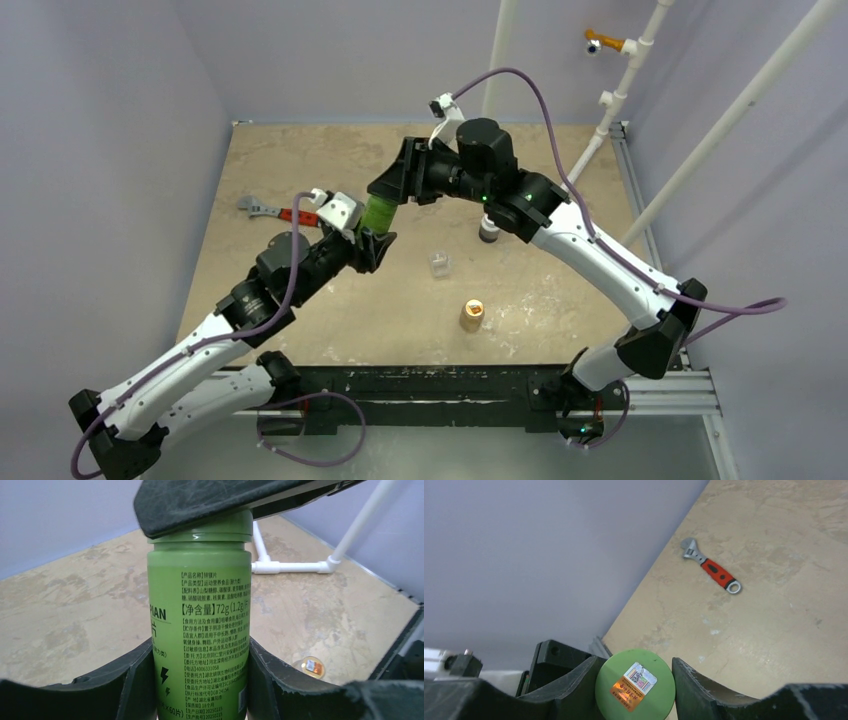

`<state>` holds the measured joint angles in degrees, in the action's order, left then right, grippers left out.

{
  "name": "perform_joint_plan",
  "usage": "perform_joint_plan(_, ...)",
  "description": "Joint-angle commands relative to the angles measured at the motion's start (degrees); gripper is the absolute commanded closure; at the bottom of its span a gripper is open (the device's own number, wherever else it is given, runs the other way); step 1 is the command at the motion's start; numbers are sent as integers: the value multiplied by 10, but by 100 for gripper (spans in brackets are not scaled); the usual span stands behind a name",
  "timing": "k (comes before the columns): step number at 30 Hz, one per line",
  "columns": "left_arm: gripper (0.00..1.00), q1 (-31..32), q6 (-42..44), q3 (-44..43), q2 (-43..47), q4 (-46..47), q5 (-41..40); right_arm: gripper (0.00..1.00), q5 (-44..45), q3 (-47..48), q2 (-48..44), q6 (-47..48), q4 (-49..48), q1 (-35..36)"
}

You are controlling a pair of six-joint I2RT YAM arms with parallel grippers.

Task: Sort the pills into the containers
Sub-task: Unscrew the lid of the pill bottle.

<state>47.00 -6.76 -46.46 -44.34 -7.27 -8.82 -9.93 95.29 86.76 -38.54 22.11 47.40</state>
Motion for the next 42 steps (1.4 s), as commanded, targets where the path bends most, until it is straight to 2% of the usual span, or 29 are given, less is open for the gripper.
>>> perform_joint_plan(1,100,2,-43,30,57,85,120,89,-123,-24,-34,41,-114,-34)
perform_joint_plan(5,100,2,-73,40,81,109,222,92,-198,-23,-36,71,-158,-42)
perform_joint_plan(10,100,2,-103,40,93,138,299,94,-296,-31,-43,70,-225,-46)
perform_joint_plan(22,100,2,-162,37,80,220,429,96,-441,-62,-65,25,-366,-47)
perform_joint_plan(28,100,2,-194,35,78,259,475,98,-491,-58,-63,1,-417,-47)
perform_joint_plan(33,100,1,-206,32,82,277,483,97,-505,-45,-54,-15,-432,-47)
perform_joint_plan(35,100,1,-192,29,87,258,459,89,-491,-31,-51,4,-396,-47)
perform_joint_plan(38,100,1,-142,17,97,190,376,48,-454,-23,-56,44,-326,-47)
perform_joint_plan(39,100,1,-124,15,99,168,348,44,-437,-19,-58,67,-289,-47)
perform_joint_plan(42,100,1,-88,5,98,129,302,45,-390,-13,-64,88,-233,-47)
